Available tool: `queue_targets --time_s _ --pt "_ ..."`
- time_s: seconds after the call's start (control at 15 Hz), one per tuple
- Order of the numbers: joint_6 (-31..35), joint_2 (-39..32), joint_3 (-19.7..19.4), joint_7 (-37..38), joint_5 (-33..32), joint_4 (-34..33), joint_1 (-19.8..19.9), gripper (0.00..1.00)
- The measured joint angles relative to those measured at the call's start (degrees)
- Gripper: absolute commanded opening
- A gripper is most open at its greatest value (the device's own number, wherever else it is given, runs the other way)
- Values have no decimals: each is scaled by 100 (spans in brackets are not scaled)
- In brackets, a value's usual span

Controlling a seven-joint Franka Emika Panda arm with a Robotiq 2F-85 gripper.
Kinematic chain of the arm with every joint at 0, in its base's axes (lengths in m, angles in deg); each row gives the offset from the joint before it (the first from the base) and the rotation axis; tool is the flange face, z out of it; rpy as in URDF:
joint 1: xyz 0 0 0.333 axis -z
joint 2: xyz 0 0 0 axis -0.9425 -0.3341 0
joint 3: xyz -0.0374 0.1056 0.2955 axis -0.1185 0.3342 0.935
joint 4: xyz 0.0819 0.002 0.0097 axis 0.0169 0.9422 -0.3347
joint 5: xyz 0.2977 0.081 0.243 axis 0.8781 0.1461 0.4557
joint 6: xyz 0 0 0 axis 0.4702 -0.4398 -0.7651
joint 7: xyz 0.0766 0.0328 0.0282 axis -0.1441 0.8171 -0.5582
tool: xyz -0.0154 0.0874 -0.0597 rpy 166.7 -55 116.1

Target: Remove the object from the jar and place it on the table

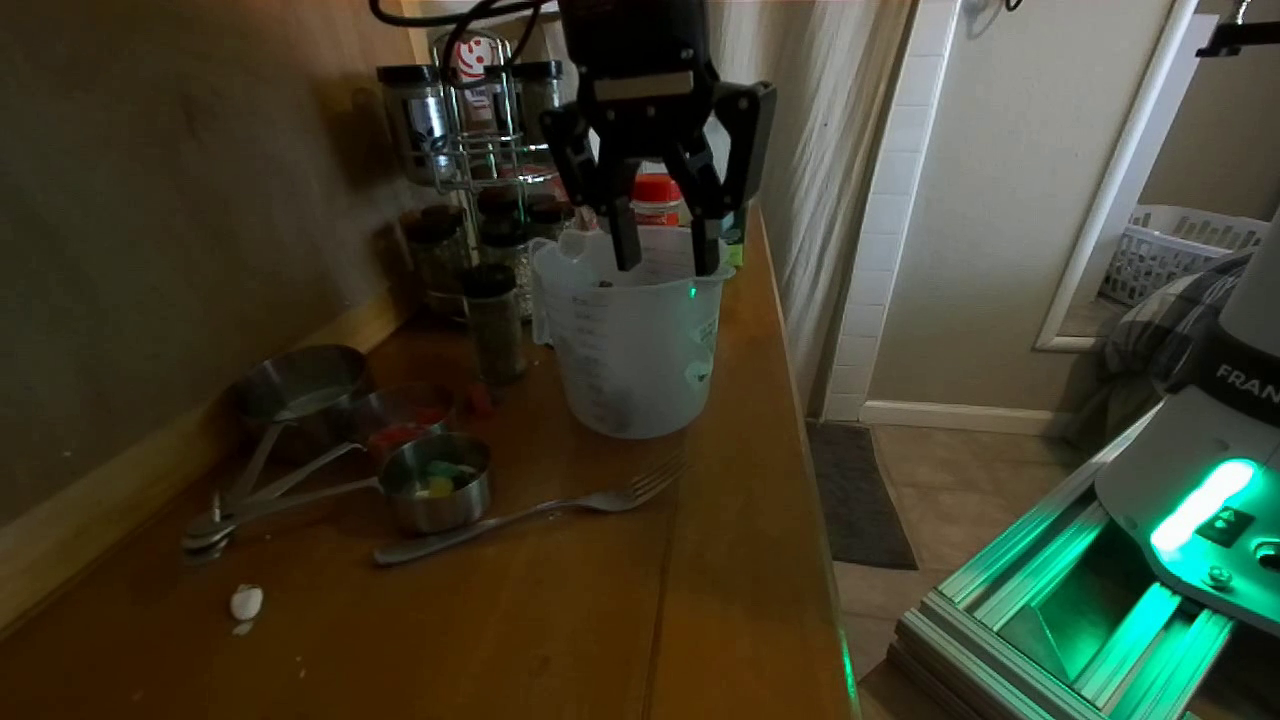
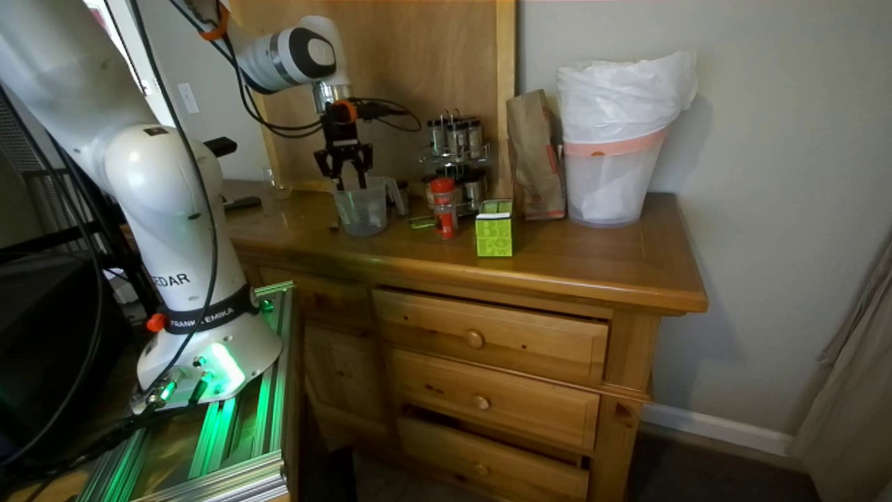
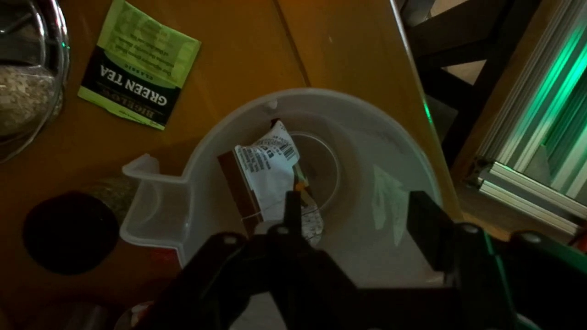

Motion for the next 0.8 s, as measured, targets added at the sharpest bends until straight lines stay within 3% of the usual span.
queue_targets --time_s 0.07,0.2,0.4,0.53,0.6,0.8 --pt "9 -5 -3 -55 -41 3 32 100" --pt "71 -39 -10 -182 -148 7 125 100" --pt "291 -133 -15 -407 -224 8 281 89" --pt "452 -231 -16 -565 -226 8 340 87" --pt "522 -289 -13 -642 -226 7 342 78" --pt "627 -446 67 -966 -170 -1 297 70"
